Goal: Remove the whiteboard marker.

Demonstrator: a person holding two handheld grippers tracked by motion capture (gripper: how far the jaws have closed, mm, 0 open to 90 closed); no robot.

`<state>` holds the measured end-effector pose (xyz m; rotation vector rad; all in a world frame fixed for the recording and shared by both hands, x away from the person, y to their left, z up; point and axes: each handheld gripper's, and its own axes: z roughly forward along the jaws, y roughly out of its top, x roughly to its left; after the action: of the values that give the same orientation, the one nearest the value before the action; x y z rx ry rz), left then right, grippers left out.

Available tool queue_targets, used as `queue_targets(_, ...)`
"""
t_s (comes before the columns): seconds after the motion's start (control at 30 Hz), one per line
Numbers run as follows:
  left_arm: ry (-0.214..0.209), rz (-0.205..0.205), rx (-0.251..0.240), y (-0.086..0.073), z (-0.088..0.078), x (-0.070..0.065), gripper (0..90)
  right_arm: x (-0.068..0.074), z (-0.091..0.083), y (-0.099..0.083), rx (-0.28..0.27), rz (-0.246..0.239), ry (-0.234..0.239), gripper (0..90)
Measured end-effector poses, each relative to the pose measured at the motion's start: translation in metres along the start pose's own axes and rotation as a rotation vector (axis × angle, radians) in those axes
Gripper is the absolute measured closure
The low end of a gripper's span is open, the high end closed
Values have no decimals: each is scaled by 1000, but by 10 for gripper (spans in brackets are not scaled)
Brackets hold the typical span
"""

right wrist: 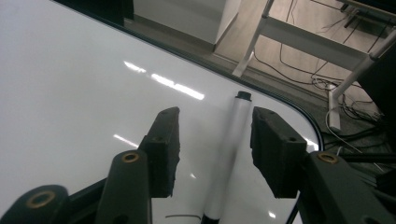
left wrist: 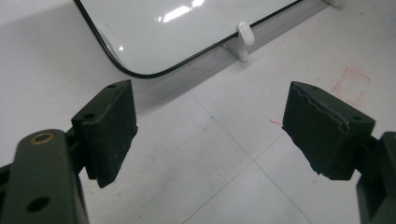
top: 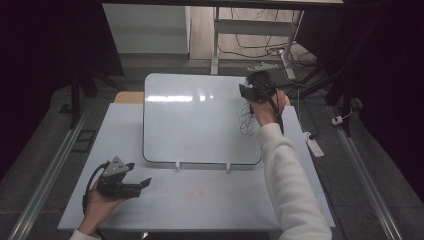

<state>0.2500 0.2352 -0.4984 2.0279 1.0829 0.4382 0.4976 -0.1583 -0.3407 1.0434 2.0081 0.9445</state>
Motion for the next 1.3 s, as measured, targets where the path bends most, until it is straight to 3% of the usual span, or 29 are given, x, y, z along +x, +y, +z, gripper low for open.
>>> queue_targets(0.33,1,1,-3,-2,-1,1,185,3,12,0,-6,-1,-73,701)
queue_targets(0.53,6,1,-8,-2,-2,1,185,3,16,-1,1,13,-82,772)
queue_targets(0.67,11,-2,-10,-3,-3,1,185,2,16,-1,-10,47,-57,806)
queue_targets(0.9,15,-9,-14,-4,-4,2,188,3,9,-1,-42,59,-51,810)
queue_targets(1.2,14,-16,-28,-4,-6,2,199,9,-22,-4,-142,40,10,811)
queue_targets(1.3,4,-13,-36,-1,-6,0,207,16,-37,-12,-185,34,56,810)
